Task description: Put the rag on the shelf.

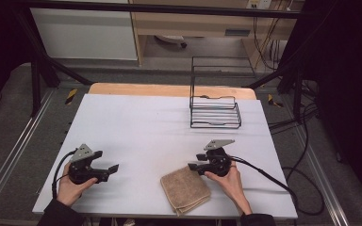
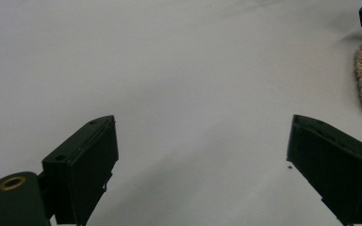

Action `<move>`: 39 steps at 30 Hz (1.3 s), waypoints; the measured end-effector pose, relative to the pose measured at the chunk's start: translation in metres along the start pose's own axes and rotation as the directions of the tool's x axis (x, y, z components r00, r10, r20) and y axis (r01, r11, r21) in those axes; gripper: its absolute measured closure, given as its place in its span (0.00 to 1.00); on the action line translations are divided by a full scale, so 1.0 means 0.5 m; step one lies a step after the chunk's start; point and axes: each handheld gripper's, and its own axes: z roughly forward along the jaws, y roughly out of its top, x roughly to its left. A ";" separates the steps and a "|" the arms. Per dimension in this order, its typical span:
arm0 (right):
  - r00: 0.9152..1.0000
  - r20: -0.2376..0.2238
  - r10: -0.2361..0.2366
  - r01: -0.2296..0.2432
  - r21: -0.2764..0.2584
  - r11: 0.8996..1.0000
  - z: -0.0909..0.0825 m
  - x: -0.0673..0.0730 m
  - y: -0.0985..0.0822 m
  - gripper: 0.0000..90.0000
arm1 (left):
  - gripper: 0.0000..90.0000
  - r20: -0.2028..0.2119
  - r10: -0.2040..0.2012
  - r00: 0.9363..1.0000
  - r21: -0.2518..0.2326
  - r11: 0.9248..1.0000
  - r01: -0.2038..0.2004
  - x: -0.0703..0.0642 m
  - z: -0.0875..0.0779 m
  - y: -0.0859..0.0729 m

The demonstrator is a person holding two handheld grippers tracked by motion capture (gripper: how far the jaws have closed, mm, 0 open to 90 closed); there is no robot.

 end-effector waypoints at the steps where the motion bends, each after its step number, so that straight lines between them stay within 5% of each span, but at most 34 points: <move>1: 1.000 -0.005 0.006 -0.006 0.002 1.000 0.002 -0.001 0.000 0.53 | 0.10 0.000 0.000 1.000 0.000 1.000 0.000 0.000 0.000 0.000; 12: 0.999 -0.037 0.027 -0.024 0.071 0.997 0.025 -0.005 -0.009 0.72 | 0.11 0.000 0.001 1.000 0.004 1.000 -0.001 -0.001 0.002 -0.001; 26: 0.995 -0.074 0.061 -0.056 0.060 0.997 0.021 0.002 -0.005 0.95 | 0.11 -0.002 0.003 1.000 0.008 1.000 -0.003 0.000 0.001 0.000; 39: 1.000 0.008 -0.026 0.026 0.032 0.999 0.040 0.014 0.049 0.96 | 0.12 -0.005 0.005 1.000 0.007 1.000 -0.005 0.000 0.000 0.000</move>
